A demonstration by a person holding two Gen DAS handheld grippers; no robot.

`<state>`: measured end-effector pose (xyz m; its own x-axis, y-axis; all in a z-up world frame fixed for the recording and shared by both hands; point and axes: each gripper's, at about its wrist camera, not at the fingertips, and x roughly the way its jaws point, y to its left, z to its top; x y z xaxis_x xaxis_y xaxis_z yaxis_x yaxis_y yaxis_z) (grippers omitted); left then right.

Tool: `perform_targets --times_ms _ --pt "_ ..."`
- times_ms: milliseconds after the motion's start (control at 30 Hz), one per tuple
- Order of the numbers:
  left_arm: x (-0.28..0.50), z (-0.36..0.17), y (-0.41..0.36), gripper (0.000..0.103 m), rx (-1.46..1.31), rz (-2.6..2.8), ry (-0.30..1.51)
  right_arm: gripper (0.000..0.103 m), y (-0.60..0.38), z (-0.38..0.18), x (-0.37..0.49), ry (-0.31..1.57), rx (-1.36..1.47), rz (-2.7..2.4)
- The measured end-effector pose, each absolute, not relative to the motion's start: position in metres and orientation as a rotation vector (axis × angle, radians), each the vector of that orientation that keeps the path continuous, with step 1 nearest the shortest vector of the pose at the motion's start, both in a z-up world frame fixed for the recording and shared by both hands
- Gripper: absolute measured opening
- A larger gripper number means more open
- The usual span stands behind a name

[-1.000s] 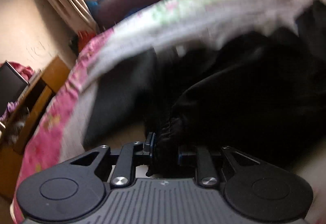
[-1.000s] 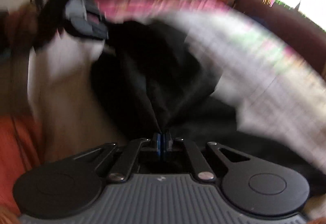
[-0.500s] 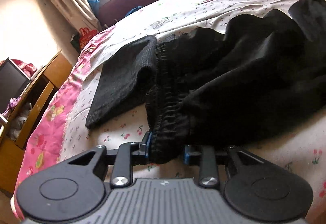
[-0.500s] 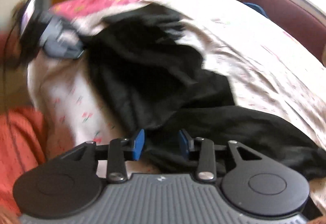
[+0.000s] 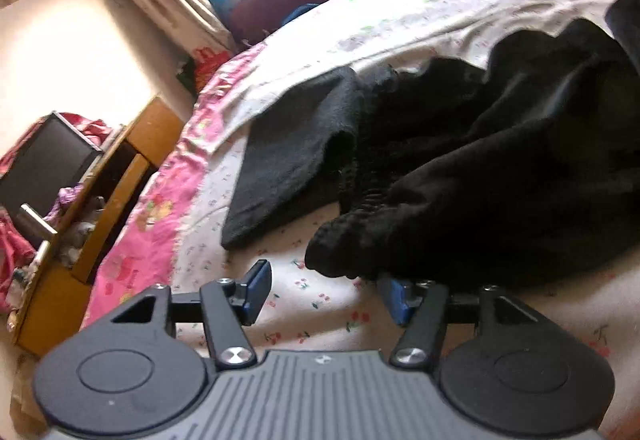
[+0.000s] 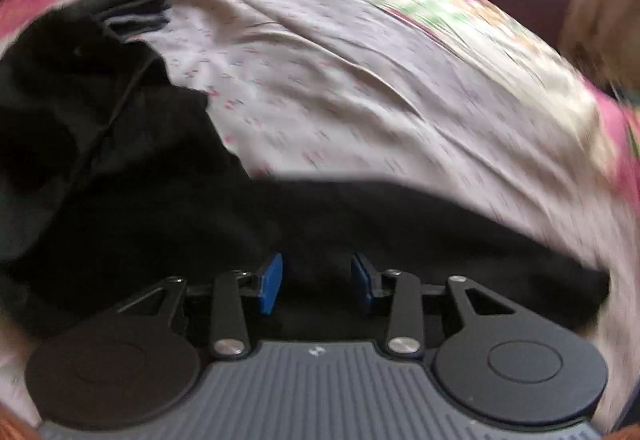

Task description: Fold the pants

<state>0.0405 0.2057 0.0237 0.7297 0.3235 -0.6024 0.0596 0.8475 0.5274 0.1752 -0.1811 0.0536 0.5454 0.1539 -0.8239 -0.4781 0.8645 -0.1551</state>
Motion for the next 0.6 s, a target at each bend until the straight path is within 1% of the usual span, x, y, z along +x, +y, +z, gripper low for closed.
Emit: perform_targets --times_ms 100,167,267,333,467,600 --pt "0.04 0.04 0.182 0.073 0.583 0.142 0.663 0.039 -0.228 0.073 0.159 0.886 -0.21 0.284" --pt "0.042 0.05 0.163 0.074 0.629 0.122 0.617 0.041 -0.257 0.074 0.163 0.877 -0.152 0.185" --pt "0.048 0.055 0.149 0.078 0.68 0.11 0.613 0.041 -0.296 0.065 0.172 0.895 -0.086 0.062" --pt "0.053 0.052 0.151 0.078 0.698 0.148 0.645 0.041 -0.317 0.06 0.176 0.881 -0.023 0.017" --pt "0.054 0.068 0.143 0.078 0.664 0.199 0.602 0.041 -0.351 0.062 0.183 0.834 0.087 -0.069" --pt "0.052 0.089 0.098 0.079 0.575 0.037 0.514 0.041 -0.377 0.054 0.205 0.814 0.225 -0.12"
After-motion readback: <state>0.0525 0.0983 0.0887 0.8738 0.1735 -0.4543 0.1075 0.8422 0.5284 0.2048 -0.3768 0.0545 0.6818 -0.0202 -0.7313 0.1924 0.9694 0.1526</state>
